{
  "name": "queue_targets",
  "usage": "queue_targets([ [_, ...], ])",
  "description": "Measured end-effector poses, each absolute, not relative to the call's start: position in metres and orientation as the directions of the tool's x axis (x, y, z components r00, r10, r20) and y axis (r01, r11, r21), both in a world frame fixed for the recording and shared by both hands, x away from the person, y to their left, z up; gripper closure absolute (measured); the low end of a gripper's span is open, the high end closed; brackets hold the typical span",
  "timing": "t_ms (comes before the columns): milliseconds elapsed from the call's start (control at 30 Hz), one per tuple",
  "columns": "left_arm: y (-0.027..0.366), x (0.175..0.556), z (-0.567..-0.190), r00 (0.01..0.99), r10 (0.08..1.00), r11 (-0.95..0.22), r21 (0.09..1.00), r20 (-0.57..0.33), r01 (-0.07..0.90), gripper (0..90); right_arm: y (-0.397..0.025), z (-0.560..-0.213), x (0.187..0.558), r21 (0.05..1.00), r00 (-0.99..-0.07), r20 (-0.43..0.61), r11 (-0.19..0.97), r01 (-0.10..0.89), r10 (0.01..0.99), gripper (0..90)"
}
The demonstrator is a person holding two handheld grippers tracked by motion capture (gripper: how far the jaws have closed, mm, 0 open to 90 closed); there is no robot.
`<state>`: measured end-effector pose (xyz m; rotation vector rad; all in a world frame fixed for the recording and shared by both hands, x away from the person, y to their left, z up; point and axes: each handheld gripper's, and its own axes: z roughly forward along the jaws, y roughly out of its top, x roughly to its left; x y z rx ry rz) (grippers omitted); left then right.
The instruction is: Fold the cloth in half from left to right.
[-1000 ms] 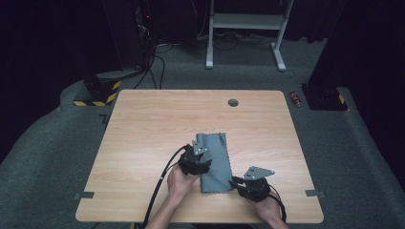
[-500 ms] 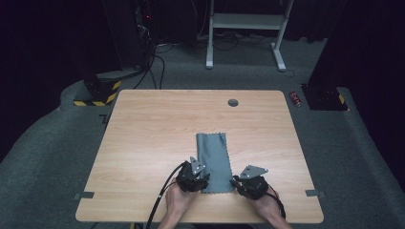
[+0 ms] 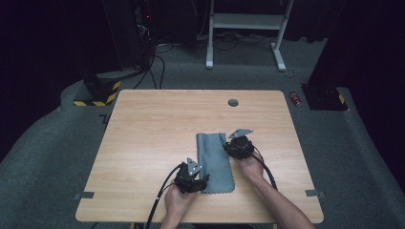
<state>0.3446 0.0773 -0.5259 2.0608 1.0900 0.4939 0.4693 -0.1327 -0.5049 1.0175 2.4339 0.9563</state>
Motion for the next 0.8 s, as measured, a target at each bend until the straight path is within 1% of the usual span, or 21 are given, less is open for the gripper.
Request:
queue_targets([
  [100, 0.077, 0.345, -0.526, 0.565, 0.825, -0.368, 0.757, -0.002, 0.540, 36.5, -0.127, -0.507, 0.480, 0.684, -0.675, -0.051, 0.518, 0.513, 0.736, 77.5],
  [133, 0.077, 0.344, -0.526, 0.563, 0.826, -0.366, 0.758, -0.001, 0.539, 36.4, -0.125, -0.508, 0.485, 0.705, -0.658, -0.060, 0.498, 0.505, 0.751, 78.9],
  [233, 0.077, 0.344, -0.526, 0.560, 0.828, -0.365, 0.758, -0.001, 0.540, 36.3, -0.123, -0.510, 0.491, 0.702, -0.646, -0.047, 0.486, 0.521, 0.762, 80.0],
  [333, 0.077, 0.344, -0.526, 0.556, 0.831, -0.360, 0.759, -0.002, 0.542, 36.2, -0.119, -0.514, 0.501, 0.681, -0.641, -0.065, 0.503, 0.532, 0.765, 86.9],
  [367, 0.077, 0.344, -0.526, 0.556, 0.831, -0.360, 0.759, -0.002, 0.542, 36.2, -0.119, -0.514, 0.501, 0.681, -0.641, -0.065, 0.503, 0.532, 0.765, 86.9],
  [400, 0.077, 0.344, -0.526, 0.556, 0.831, -0.360, 0.759, -0.002, 0.542, 36.2, -0.119, -0.515, 0.505, 0.684, -0.637, -0.049, 0.491, 0.540, 0.769, 89.3],
  [500, 0.077, 0.344, -0.526, 0.556, 0.831, -0.360, 0.759, -0.003, 0.542, 36.2, -0.120, -0.514, 0.508, 0.681, -0.636, -0.050, 0.492, 0.542, 0.770, 89.4],
  [667, 0.077, 0.346, -0.526, 0.557, 0.830, -0.358, 0.758, -0.010, 0.546, 35.9, -0.116, -0.513, 0.509, 0.666, -0.652, -0.104, 0.540, 0.515, 0.751, 89.7],
  [800, 0.079, 0.352, -0.526, 0.562, 0.827, -0.361, 0.758, -0.008, 0.543, 35.3, -0.118, -0.514, 0.512, 0.673, -0.637, -0.101, 0.524, 0.522, 0.764, 89.7],
])
